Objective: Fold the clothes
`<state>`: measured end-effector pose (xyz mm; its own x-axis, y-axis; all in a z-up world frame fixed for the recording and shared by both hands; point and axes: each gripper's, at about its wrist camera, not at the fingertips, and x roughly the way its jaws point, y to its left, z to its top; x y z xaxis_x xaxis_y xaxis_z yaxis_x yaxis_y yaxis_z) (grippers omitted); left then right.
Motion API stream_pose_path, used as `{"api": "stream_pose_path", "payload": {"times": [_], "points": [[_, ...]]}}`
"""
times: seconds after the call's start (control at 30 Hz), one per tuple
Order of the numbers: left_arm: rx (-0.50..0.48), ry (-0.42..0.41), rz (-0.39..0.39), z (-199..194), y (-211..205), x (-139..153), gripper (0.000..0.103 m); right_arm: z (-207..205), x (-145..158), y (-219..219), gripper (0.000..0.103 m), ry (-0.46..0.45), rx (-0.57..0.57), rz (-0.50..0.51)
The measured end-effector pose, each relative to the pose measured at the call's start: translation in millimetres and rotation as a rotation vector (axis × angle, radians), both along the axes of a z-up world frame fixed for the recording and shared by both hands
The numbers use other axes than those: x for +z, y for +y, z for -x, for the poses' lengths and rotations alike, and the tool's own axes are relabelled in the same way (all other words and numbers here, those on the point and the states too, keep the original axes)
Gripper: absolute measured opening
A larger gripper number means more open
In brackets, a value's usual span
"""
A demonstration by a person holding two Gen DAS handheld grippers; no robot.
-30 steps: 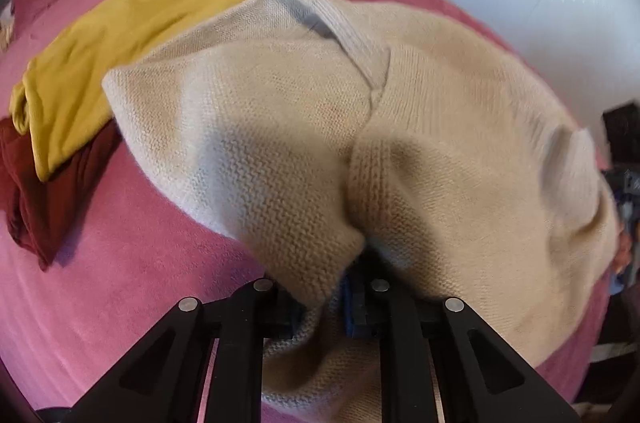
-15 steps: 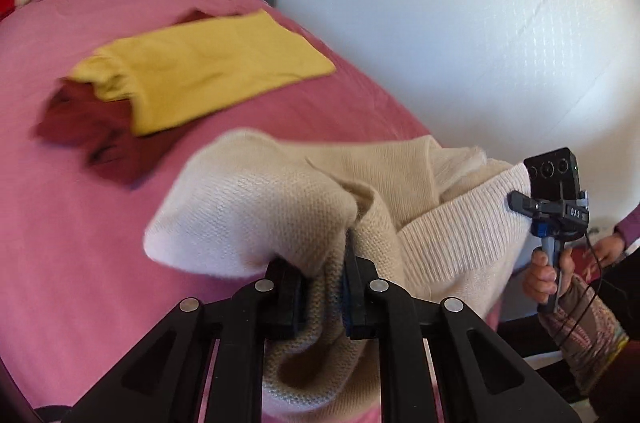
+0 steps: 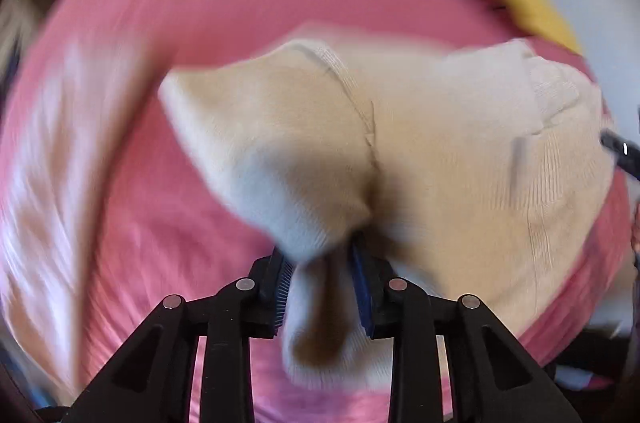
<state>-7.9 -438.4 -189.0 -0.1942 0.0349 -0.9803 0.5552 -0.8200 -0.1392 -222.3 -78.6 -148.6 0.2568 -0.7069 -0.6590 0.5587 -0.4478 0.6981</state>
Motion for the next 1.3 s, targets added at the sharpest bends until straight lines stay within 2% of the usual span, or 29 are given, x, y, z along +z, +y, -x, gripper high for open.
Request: {"api": "stream_pose_path", "payload": {"times": [0.03,0.07,0.1,0.13,0.23,0.3,0.33,0.37,0.4,0.47,0.53,0.6,0.7,0.77,0.87,0.97,1.07,1.13,1.2,1.3], "points": [[0.04,0.033,-0.04,-15,-11,-6,0.03,3,-19,-1,0.028,-0.03,-0.04,-0.096],[0.079,0.066,-0.08,-31,-21,-11,0.03,4,-30,4,0.028,-0.024,-0.075,-0.149],[0.119,0.099,-0.12,-46,-32,-17,0.03,0,-33,11,0.029,0.002,-0.088,-0.147],[0.139,0.128,-0.127,-58,-38,-18,0.03,-4,-30,17,0.032,0.029,-0.086,-0.128],[0.066,0.18,0.064,-71,-28,11,0.034,-19,-11,26,0.034,0.111,-0.066,-0.048],[-0.023,0.249,0.17,-62,-9,34,0.058,-20,-2,17,0.034,0.138,-0.04,-0.021],[-0.068,0.284,0.217,-55,-1,45,0.065,-18,3,10,0.034,0.15,-0.027,-0.008],[-0.118,0.315,0.262,-45,10,52,0.079,-18,10,1,0.034,0.16,-0.011,0.008],[-0.173,0.345,0.299,-27,19,54,0.083,-20,16,-3,0.034,0.166,0.0,0.024],[-0.277,0.381,0.335,-2,32,57,0.083,-24,21,5,0.034,0.151,-0.01,0.049],[-0.333,0.36,0.301,25,31,48,0.083,-21,28,12,0.035,0.128,-0.03,0.072],[-0.323,0.3,0.203,56,20,22,0.083,-13,28,26,0.037,0.115,-0.086,0.065],[-0.237,0.221,0.037,68,-6,-2,0.083,4,19,44,0.046,0.099,-0.191,0.011],[-0.181,0.215,0.016,69,-17,-8,0.083,11,2,38,0.047,0.056,-0.198,-0.025],[-0.178,0.23,0.037,74,-17,-7,0.083,15,-28,26,0.047,-0.078,-0.185,0.025],[-0.187,0.292,0.11,80,-8,5,0.083,20,-36,22,0.047,-0.064,-0.309,0.159],[-0.119,0.368,0.168,81,-11,24,0.083,21,-24,12,0.052,0.026,-0.419,0.254],[-0.117,0.37,0.122,88,-16,25,0.083,22,-22,-8,0.053,-0.011,-0.343,0.256],[-0.211,0.335,0.07,93,-11,20,0.083,21,-19,-28,0.053,-0.033,-0.258,0.248],[-0.38,0.237,0.125,92,2,7,0.083,6,-6,-41,0.053,0.074,-0.04,0.172]]}}
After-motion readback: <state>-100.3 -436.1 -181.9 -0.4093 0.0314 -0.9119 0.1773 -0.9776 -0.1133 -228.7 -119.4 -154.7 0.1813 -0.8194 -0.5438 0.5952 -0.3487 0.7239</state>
